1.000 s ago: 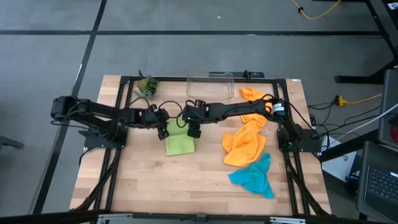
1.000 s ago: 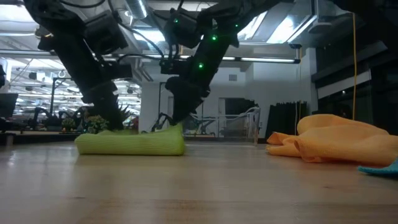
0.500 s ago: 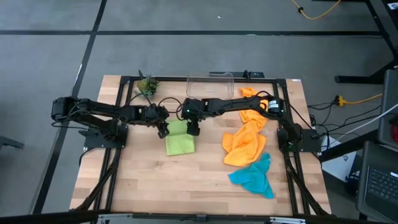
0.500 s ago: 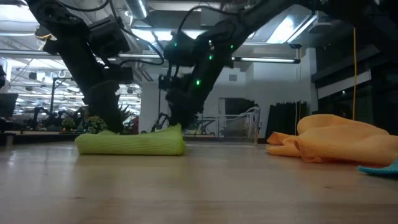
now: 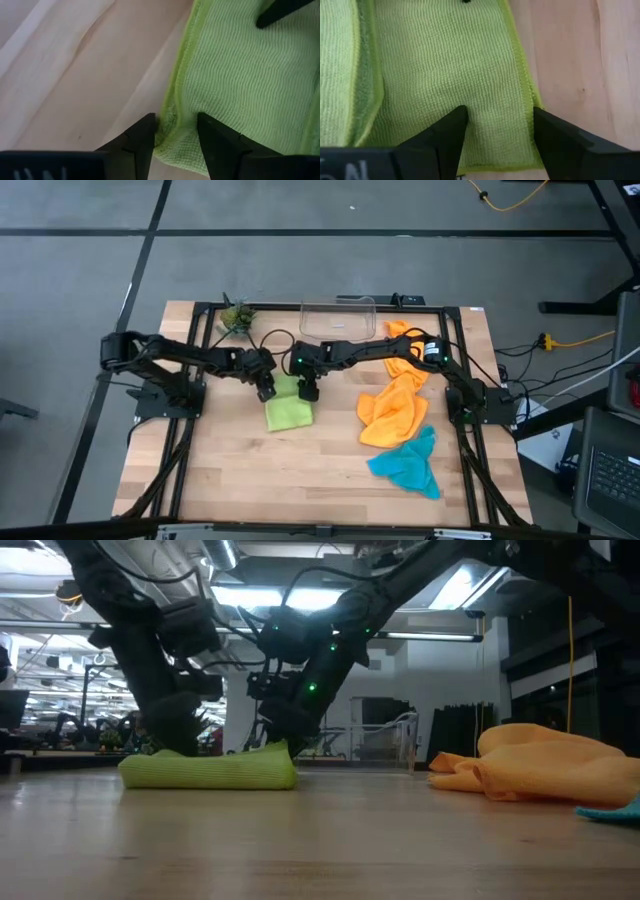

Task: Fold microfiber towels
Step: Fold the green microfiber cloth

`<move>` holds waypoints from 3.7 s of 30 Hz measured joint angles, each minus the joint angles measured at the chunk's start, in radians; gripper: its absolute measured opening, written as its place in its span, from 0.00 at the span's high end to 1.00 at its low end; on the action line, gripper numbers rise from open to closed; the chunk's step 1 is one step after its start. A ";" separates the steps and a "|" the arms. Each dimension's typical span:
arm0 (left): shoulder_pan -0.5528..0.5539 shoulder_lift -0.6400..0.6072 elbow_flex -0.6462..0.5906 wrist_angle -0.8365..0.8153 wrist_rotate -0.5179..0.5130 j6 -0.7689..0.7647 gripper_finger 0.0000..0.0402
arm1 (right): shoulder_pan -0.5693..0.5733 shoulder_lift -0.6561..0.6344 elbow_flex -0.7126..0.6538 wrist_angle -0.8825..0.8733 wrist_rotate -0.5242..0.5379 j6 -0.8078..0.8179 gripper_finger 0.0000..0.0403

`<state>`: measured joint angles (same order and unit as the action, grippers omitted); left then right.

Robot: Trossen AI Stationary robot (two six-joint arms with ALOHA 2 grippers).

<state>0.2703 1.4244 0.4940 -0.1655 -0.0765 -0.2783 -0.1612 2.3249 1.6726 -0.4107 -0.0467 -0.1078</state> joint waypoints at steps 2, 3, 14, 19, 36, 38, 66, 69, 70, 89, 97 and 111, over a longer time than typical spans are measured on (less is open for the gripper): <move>0.006 0.017 0.004 -0.002 -0.001 0.000 0.64 | 0.001 0.000 0.000 -0.003 0.001 -0.002 0.46; 0.012 0.017 0.003 -0.008 0.004 0.000 0.64 | 0.001 -0.002 -0.001 -0.005 0.000 -0.002 0.47; 0.039 0.019 0.004 -0.035 0.048 0.004 0.70 | 0.001 -0.002 -0.003 -0.014 0.001 -0.001 0.68; 0.036 0.019 0.004 -0.043 0.040 0.004 0.81 | 0.000 -0.002 -0.003 -0.013 0.006 -0.001 0.85; -0.059 -0.125 0.010 -0.129 0.008 0.023 1.00 | 0.027 0.013 0.135 -0.151 0.072 0.015 0.99; -0.074 -0.131 0.010 -0.146 0.000 0.017 1.00 | 0.034 0.013 0.165 -0.176 0.075 0.002 0.99; -0.108 -0.141 0.015 -0.140 -0.022 -0.007 1.00 | 0.001 0.020 0.185 -0.080 0.040 -0.112 0.38; -0.108 -0.141 0.015 -0.139 -0.022 -0.007 1.00 | -0.008 0.035 0.185 -0.052 -0.010 -0.148 0.39; -0.108 -0.141 0.015 -0.140 -0.022 -0.007 1.00 | -0.011 0.041 0.185 -0.031 -0.032 -0.157 0.39; -0.107 -0.142 0.016 -0.148 -0.011 -0.007 1.00 | -0.038 0.067 0.208 -0.094 -0.051 -0.161 0.53; -0.107 -0.142 0.016 -0.132 -0.011 -0.007 1.00 | -0.027 0.067 0.304 -0.189 -0.033 -0.135 0.77; -0.108 -0.142 0.016 -0.130 -0.011 -0.008 1.00 | 0.001 0.066 0.335 -0.304 -0.033 -0.132 0.84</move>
<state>0.1627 1.2827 0.5102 -0.2951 -0.0875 -0.2867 -0.1604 2.3909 2.0080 -0.7149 -0.0795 -0.2401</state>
